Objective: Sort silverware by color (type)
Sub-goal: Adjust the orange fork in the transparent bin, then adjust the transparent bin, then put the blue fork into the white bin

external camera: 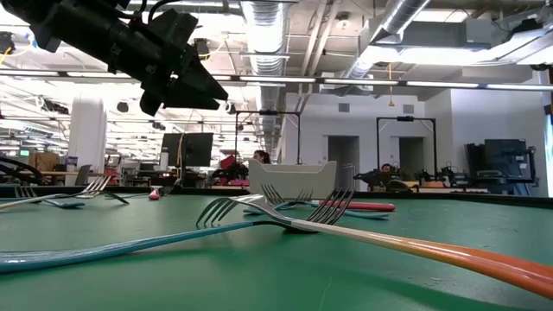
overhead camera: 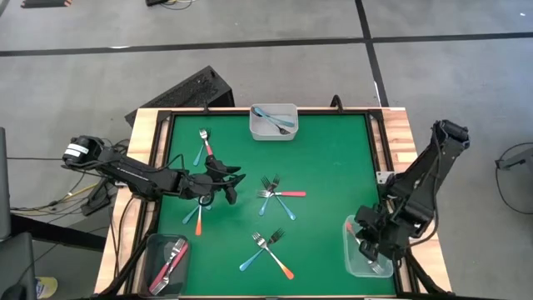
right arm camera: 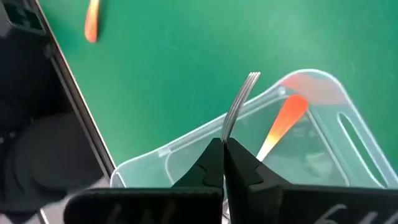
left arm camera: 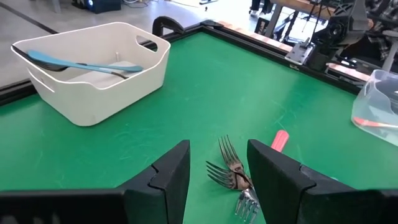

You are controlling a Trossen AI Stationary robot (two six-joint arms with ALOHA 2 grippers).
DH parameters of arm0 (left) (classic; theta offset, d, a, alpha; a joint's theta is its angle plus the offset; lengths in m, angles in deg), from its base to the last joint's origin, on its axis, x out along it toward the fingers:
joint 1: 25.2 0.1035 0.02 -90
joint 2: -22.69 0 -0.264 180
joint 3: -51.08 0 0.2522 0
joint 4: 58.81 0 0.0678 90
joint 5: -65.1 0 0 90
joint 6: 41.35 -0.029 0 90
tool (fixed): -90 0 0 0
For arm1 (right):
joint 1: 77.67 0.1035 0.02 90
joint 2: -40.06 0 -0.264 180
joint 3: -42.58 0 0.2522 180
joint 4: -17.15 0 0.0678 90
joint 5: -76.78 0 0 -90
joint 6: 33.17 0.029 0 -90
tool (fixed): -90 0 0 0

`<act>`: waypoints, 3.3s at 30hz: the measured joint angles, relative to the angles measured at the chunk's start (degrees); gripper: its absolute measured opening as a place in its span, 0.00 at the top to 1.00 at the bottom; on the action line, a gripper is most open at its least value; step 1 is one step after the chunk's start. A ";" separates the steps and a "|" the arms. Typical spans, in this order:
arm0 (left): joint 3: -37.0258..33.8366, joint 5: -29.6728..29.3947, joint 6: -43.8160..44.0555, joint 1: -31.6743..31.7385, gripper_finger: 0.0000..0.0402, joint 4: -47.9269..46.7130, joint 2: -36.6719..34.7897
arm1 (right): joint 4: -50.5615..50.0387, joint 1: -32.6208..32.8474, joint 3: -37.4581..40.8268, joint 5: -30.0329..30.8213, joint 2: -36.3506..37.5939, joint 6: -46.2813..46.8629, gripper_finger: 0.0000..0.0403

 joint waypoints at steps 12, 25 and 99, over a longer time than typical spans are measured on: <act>0.00 0.02 -0.01 0.00 0.64 0.00 0.00 | -2.04 0.10 0.00 9.86 0.25 12.96 0.97; 0.00 0.04 0.64 -0.02 0.64 0.11 0.00 | -3.71 1.25 0.04 25.65 7.34 16.67 0.97; 0.00 0.07 0.40 -0.02 0.64 -1.38 0.02 | 7.98 -10.36 -2.97 11.25 -13.28 -21.94 0.80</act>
